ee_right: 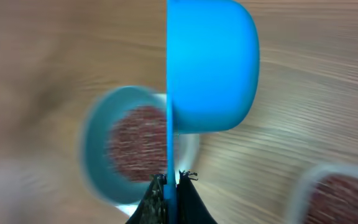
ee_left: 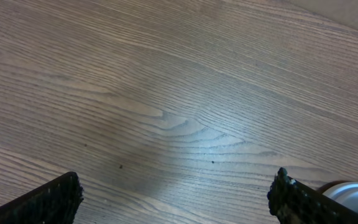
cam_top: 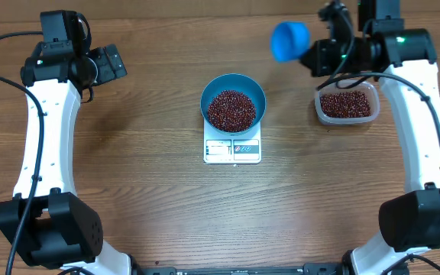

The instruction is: Scoop item into bowl and weigh 150g on scale

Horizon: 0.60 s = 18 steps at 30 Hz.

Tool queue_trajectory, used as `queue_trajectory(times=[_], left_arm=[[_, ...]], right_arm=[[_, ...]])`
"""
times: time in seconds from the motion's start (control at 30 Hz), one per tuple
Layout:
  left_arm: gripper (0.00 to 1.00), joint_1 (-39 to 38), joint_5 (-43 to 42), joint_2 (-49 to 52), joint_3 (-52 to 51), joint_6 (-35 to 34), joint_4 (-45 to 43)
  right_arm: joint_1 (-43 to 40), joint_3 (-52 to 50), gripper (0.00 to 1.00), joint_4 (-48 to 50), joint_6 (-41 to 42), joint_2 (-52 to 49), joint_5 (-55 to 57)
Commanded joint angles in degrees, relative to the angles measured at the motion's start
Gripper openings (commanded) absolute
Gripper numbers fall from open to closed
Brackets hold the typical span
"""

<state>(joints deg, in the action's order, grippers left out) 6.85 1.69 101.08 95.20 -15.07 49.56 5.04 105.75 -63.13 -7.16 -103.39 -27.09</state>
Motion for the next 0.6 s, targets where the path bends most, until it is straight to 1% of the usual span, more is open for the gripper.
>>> queue_trajectory(times=[0.0, 0.2, 0.23, 0.37, 0.57], left_arm=[[1.00, -0.5, -0.2, 0.5, 0.4, -0.2, -0.1], [1.00, -0.5, -0.2, 0.5, 0.4, -0.2, -0.1], [1.00, -0.5, -0.2, 0.5, 0.4, -0.2, -0.1], [1.00, -0.5, -0.2, 0.5, 0.4, -0.2, -0.1], [1.00, -0.5, -0.2, 0.5, 0.4, -0.2, -0.1]], right_arm=[[4.4, 0.7, 0.04, -0.2, -1.2, 1.3, -7.4], [13.4, 0.7, 0.04, -1.4, -2.4, 1.0, 8.4], [16.1, 0.7, 0.04, -1.4, -2.4, 0.7, 12.6], [21.8, 0.5, 0.04, -2.7, -2.4, -0.3, 24.1], [26.4, -2.7, 0.04, -2.5, -5.1, -1.8, 30.7]])
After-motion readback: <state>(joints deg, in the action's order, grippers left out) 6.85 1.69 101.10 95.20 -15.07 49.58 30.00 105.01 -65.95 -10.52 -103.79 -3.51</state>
